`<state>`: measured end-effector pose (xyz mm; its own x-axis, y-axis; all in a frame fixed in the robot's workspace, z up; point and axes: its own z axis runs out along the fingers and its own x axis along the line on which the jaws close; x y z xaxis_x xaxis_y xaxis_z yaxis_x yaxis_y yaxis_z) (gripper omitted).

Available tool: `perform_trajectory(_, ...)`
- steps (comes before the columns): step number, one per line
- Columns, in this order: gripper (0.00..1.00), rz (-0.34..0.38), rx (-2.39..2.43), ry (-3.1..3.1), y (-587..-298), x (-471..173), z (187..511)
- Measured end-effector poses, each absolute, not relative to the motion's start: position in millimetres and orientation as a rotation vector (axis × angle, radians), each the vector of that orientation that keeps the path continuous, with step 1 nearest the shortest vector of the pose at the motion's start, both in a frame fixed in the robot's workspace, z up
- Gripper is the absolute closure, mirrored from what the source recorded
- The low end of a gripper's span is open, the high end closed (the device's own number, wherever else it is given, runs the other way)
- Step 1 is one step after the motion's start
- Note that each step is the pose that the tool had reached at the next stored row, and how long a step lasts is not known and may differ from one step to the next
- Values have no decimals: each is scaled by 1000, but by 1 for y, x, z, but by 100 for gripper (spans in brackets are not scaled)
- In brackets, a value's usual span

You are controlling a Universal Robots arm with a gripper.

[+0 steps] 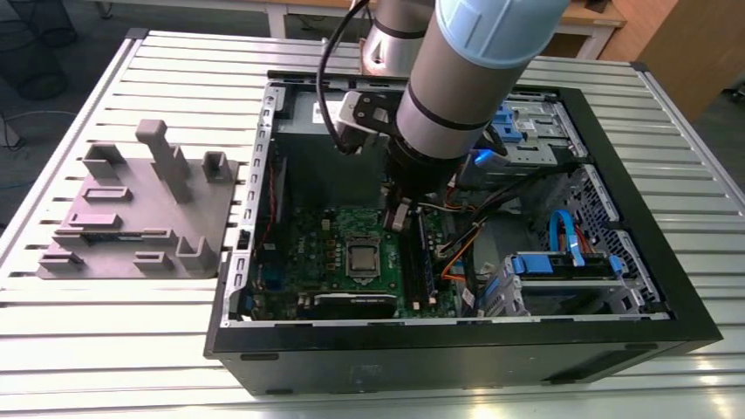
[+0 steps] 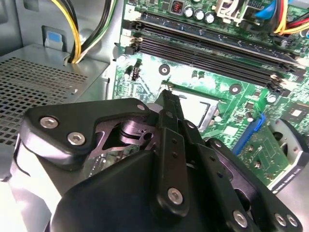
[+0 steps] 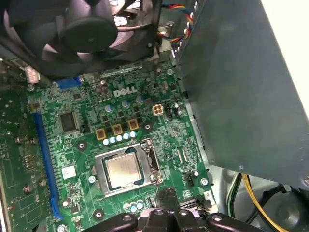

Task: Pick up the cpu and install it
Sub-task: 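Install the first cpu locking lever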

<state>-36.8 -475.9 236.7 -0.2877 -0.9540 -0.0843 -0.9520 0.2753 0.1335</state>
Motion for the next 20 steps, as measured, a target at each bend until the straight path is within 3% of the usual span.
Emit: perform_trajectory(20, 89, -241, 1917, -2464, -480, -38, 236)
